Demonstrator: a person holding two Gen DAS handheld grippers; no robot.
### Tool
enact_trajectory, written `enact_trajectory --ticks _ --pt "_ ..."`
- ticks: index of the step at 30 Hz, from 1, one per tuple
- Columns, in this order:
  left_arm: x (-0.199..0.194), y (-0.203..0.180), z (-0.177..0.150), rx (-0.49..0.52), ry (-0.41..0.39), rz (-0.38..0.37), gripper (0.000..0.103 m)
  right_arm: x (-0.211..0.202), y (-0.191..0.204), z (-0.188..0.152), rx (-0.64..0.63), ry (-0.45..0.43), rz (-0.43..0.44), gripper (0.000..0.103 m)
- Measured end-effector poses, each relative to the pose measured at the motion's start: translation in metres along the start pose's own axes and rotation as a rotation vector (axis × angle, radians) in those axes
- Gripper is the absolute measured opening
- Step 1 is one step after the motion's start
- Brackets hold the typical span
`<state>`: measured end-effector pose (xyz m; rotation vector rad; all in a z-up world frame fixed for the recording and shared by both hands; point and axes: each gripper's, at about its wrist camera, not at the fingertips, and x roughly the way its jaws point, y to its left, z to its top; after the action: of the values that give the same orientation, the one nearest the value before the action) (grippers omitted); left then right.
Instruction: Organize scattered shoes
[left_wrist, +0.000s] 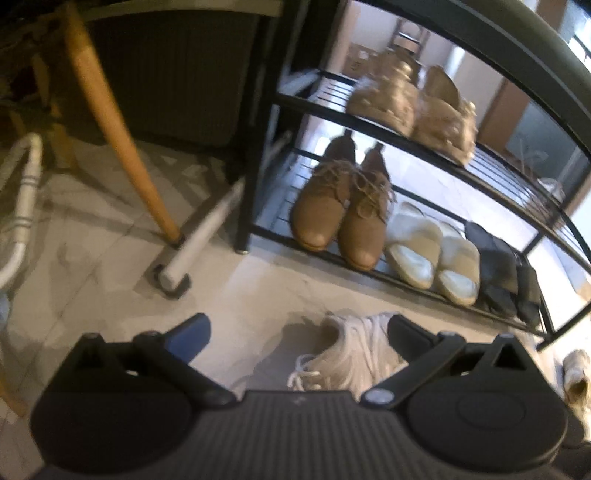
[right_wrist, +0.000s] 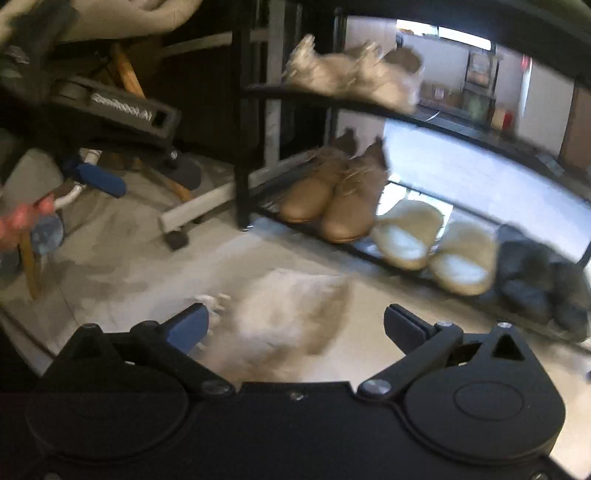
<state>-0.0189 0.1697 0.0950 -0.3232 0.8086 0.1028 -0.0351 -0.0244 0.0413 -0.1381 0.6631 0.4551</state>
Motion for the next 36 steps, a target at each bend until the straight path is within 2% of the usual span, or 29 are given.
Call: enact_trajectory --ticks 3,7,21,25,32,36 --pt "0.001 0.011 0.002 -0.04 0.004 0.031 0.102 0.022 0.015 0.004 0.011 0.037 0.0 0.103" --pt "0.006 0.018 0.007 -0.055 0.007 0.054 0.102 0.053 0.039 -0.001 -0.107 0.125 -0.032 0.103" --pt "0.009 0.023 0.009 -0.09 0.015 0.054 0.102 0.097 0.051 -0.023 -0.179 0.29 -0.14 0.099" --pt "0.011 0.025 0.008 -0.099 0.028 0.057 0.102 0.1 0.048 -0.024 -0.156 0.315 -0.128 0.094" --pt "0.014 0.026 0.008 -0.111 0.044 0.05 0.102 0.078 0.012 -0.021 -0.002 0.299 -0.052 0.091" --pt "0.015 0.024 0.008 -0.104 0.05 0.051 0.102 0.063 -0.021 -0.021 0.123 0.297 -0.004 0.091"
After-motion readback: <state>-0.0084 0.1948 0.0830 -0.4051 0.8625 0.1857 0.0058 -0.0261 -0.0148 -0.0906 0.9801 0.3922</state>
